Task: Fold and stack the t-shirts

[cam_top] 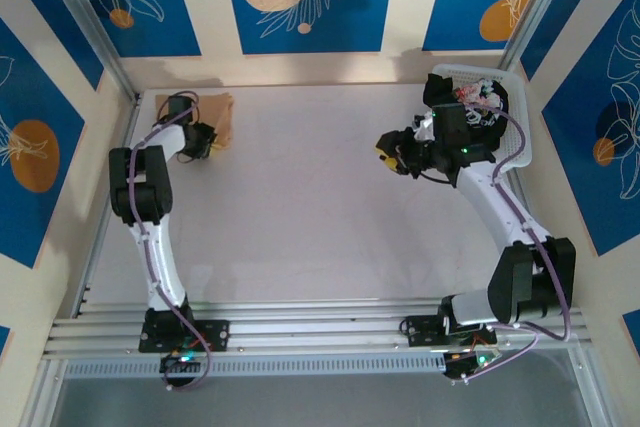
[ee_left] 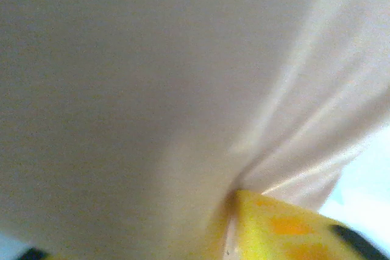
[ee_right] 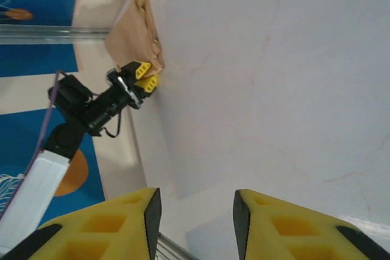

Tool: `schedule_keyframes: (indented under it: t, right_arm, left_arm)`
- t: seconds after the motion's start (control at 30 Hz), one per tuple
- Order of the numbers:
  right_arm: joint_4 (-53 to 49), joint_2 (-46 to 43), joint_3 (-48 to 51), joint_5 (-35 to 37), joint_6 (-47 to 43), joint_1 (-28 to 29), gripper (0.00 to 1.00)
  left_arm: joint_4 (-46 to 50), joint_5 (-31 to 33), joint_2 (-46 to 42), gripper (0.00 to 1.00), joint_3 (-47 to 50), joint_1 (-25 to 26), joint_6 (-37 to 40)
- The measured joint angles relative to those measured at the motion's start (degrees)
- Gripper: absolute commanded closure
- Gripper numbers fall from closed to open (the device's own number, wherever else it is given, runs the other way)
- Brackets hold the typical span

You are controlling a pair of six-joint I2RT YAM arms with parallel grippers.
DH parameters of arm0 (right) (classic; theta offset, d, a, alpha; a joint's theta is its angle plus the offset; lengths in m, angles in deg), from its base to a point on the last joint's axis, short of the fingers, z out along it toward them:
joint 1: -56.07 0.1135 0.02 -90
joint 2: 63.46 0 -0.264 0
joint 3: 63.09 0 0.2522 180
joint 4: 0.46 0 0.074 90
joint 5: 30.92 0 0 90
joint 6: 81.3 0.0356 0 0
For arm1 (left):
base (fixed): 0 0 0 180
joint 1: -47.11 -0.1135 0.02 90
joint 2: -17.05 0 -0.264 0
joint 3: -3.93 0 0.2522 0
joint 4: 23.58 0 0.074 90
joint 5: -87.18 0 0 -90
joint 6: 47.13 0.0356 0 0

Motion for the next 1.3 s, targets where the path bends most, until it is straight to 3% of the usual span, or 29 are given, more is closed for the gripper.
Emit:
schedule_keyframes:
  t: [0.03,0.07,0.1,0.23,0.27,0.3,0.43,0.63,0.87,1.0,1.13,1.3]
  right_arm:
    - [0.4,-0.3,0.0,0.0,0.4,0.0,0.48]
    - [0.8,-0.4,0.0,0.0,0.4,0.0,0.45]
    - [0.9,-0.5,-0.1,0.0,0.5,0.0,0.42]
    - [0.9,-1.9,-0.2,1.0,0.6,-0.2,0.34]
    - [0.9,-2.6,-0.2,1.5,0.6,-0.4,0.25]
    - [0.9,-3.7,-0.3,1.9,0.8,-0.8,0.02]
    - [1.1,-8.2,-1.3,3.0,1.7,-3.6,0.01]
    - [-5.1,-11.8,-5.4,8.9,-0.5,-6.0,0.01]
    - [-16.4,-18.4,-5.5,24.3,-5.1,-6.0,0.01]
    - [-8.4,-23.7,9.1,34.0,-9.4,-6.0,0.01]
    - [4.1,-26.0,28.3,41.0,-18.4,-5.2,0.01]
    - [13.6,-21.1,34.3,45.4,-27.6,-4.3,0.01]
  left_arm:
    - [0.0,-0.3,-0.4,0.34,-0.3,0.1,0.5]
    - [0.5,-0.3,-0.9,0.06,-0.3,0.1,0.5]
    - [1.4,-0.4,-1.7,0.00,-0.1,0.1,1.2]
    - [3.2,-0.4,-9.5,0.00,4.1,0.3,2.7]
    - [3.5,-0.2,-12.0,0.00,5.5,0.5,3.0]
    - [3.7,-0.2,-15.8,0.00,7.4,0.7,3.4]
    - [2.5,-0.4,-31.7,0.00,16.5,1.5,4.1]
    - [6.5,3.9,-48.0,0.00,26.6,4.5,7.0]
    - [15.8,21.1,-62.0,0.00,33.4,6.1,14.0]
    - [8.4,28.0,-72.4,0.00,48.2,6.8,25.0]
    - [-1.1,29.9,-74.9,0.00,61.7,7.1,36.2]
    - [-15.8,31.3,-74.4,0.00,72.6,7.2,43.8]
